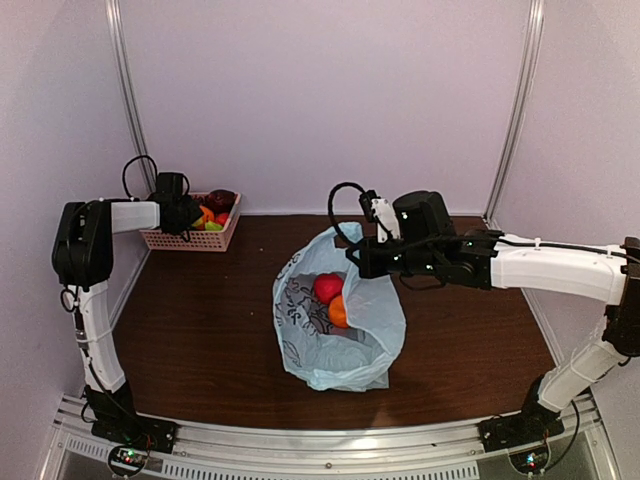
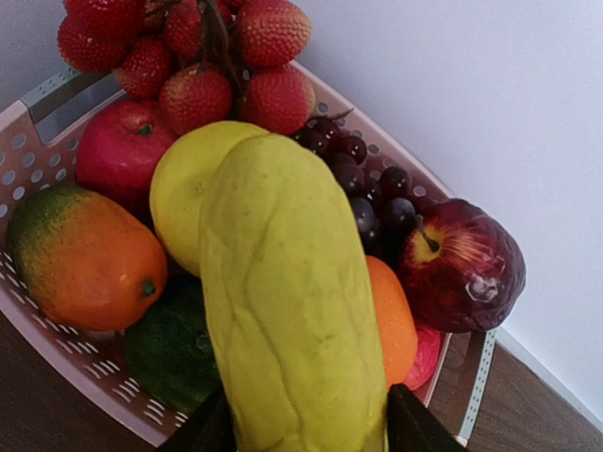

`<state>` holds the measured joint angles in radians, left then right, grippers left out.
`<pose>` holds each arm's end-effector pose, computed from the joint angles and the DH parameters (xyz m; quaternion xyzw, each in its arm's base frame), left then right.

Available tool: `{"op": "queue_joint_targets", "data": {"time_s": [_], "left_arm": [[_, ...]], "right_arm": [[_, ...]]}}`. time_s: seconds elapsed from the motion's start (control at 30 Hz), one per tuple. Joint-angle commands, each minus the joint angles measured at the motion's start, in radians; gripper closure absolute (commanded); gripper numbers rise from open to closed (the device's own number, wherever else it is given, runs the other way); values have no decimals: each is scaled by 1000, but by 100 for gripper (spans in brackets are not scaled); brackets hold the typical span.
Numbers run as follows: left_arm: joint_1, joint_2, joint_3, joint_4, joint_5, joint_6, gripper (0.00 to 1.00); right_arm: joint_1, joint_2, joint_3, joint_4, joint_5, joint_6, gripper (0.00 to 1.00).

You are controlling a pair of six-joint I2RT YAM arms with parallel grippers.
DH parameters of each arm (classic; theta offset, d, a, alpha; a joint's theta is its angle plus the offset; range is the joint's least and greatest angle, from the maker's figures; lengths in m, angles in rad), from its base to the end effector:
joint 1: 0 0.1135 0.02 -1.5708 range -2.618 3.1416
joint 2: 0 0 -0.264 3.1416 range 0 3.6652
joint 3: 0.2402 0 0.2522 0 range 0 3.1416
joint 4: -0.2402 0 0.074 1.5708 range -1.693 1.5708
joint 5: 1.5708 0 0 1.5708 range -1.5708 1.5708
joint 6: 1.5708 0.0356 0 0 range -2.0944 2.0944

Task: Untie the knot of the plastic bag and take out the fruit
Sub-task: Place the fake fruit in the bin, then pick up the fake fruit from the bin.

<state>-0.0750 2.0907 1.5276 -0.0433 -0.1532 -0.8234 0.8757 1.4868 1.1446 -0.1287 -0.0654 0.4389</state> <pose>0.4791 -0.0306 0.2004 -0.3559 0.8093 -0.1397 0.4459 0.2200 0.2675 0.3012 -0.2013 0.8282 0.3412 0.3965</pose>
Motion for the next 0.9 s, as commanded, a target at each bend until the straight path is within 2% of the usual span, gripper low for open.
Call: {"op": "queue_joint_targets", "data": {"time_s": [0.0,0.3,0.57,0.7,0.8,0.87], "left_arm": [[6,35,11,10,21,-7,41],[6,22,12,3,33,-10,32],[5,-74,-49,16,15,6,28],[6,-107,-75,27,8,22,34],[6,-97,-78,31,16,26,45],[5,-81,-70,30,27,26,48]], "right_arm": [[5,9,-3,24,-14,9,98],[5,3,-6,24,-16,11,98],[6,1,-18,37,-22,20,98],[9,4,-22,44,-27,23,98],[11,3,-26,49,-30,25,98],[12,-1,-30,49,-31,27,98]]}}
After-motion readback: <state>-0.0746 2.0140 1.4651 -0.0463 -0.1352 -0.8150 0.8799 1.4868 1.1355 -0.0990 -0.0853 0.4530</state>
